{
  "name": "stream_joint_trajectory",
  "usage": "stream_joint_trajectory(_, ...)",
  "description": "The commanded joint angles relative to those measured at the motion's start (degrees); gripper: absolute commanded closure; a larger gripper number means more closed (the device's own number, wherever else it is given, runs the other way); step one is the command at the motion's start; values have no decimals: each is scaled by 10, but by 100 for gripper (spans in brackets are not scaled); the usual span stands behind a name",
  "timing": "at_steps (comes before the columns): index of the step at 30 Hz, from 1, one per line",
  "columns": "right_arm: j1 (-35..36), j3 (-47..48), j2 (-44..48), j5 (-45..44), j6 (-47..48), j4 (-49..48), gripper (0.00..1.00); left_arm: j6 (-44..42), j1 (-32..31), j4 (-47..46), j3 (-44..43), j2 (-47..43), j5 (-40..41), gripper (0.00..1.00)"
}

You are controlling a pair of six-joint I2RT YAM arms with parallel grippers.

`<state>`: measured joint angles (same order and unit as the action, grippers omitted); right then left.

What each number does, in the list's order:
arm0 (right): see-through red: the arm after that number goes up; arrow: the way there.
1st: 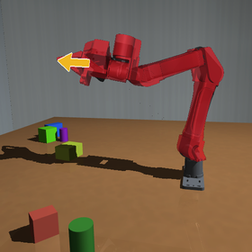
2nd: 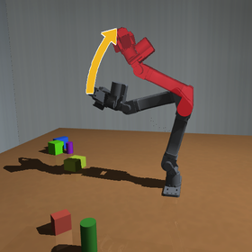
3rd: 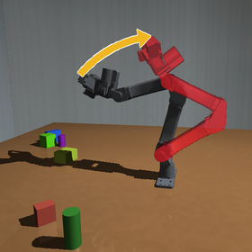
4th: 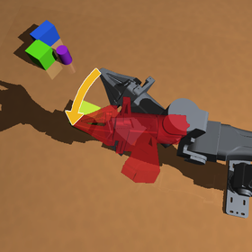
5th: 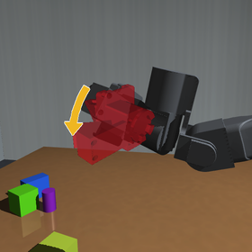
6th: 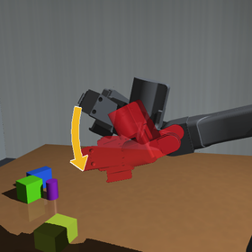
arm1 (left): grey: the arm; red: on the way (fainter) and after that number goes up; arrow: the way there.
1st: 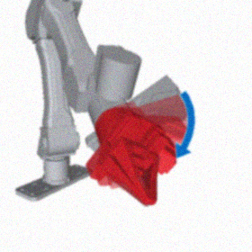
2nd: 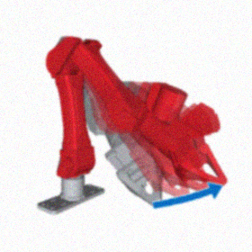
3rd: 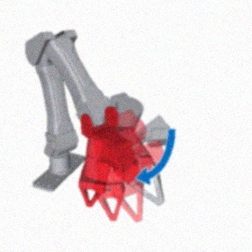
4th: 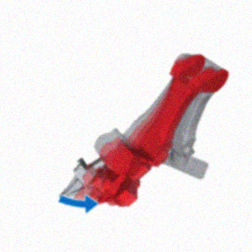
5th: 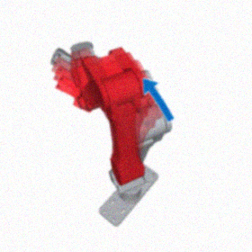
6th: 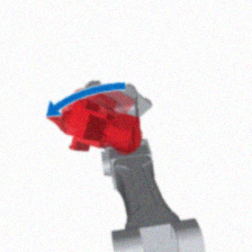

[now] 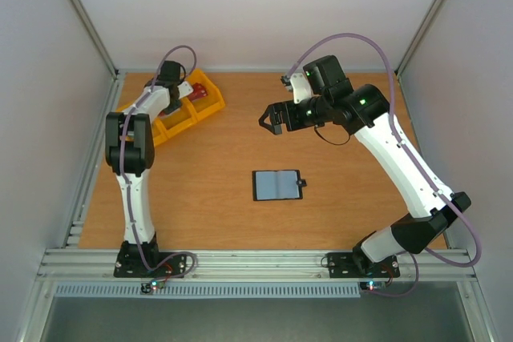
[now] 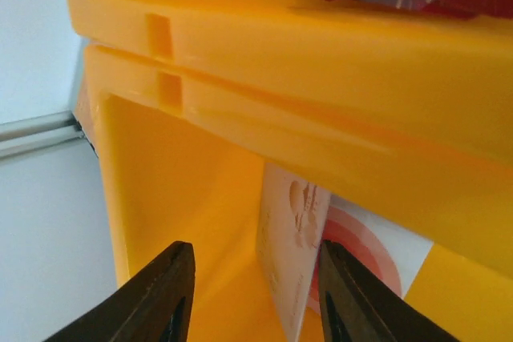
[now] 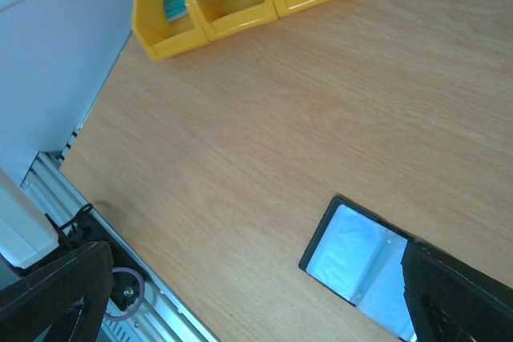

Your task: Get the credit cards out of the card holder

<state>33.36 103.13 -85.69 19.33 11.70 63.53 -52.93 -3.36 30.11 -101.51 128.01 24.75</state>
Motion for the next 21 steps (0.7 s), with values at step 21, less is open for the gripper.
stream_joint_trajectory(21, -4, -32, 46, -114, 0, 25, 1, 101, 15, 200, -77, -130, -264, 16)
